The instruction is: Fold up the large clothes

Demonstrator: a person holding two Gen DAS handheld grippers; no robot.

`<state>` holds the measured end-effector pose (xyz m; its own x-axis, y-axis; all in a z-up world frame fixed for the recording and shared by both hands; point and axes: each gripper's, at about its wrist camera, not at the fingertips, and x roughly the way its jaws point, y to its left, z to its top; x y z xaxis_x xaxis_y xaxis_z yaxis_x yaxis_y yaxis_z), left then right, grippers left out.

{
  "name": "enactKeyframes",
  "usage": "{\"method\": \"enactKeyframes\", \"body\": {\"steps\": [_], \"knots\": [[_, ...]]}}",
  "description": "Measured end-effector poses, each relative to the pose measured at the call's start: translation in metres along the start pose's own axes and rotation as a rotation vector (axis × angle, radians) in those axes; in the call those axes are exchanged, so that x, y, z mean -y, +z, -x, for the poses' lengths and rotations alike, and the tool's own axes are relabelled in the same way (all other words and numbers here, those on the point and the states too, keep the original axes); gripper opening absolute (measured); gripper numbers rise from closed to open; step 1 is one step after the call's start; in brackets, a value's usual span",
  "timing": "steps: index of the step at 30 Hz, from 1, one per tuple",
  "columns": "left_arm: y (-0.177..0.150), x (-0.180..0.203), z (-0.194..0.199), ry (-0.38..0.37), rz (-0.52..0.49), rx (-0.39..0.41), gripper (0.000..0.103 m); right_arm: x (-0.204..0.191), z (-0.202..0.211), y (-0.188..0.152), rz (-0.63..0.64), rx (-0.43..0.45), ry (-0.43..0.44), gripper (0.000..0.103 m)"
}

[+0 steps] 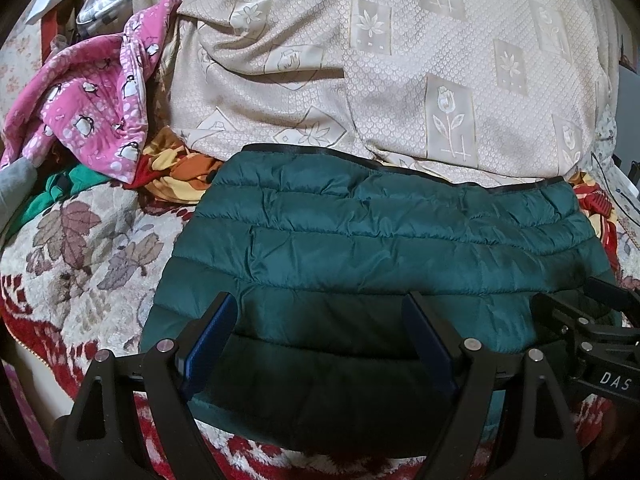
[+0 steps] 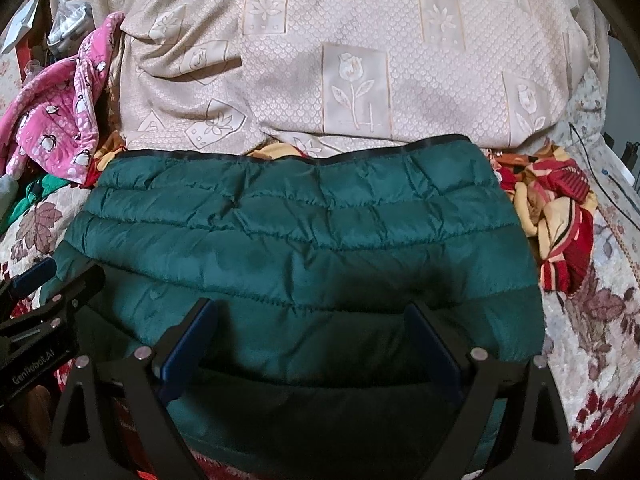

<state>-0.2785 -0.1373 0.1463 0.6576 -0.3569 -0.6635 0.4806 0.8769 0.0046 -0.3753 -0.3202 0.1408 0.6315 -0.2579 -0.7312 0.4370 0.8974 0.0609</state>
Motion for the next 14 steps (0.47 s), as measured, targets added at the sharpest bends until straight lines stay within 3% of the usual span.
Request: {"method": "enactKeyframes", "body": {"steps": [14], "knots": [[0.0019, -0.0040, -0.0033, -0.025, 0.012, -0.006, 0.063, -0.0016, -0.0036, -0.0004, -0.003, -0.007, 0.009, 0.097]]}}
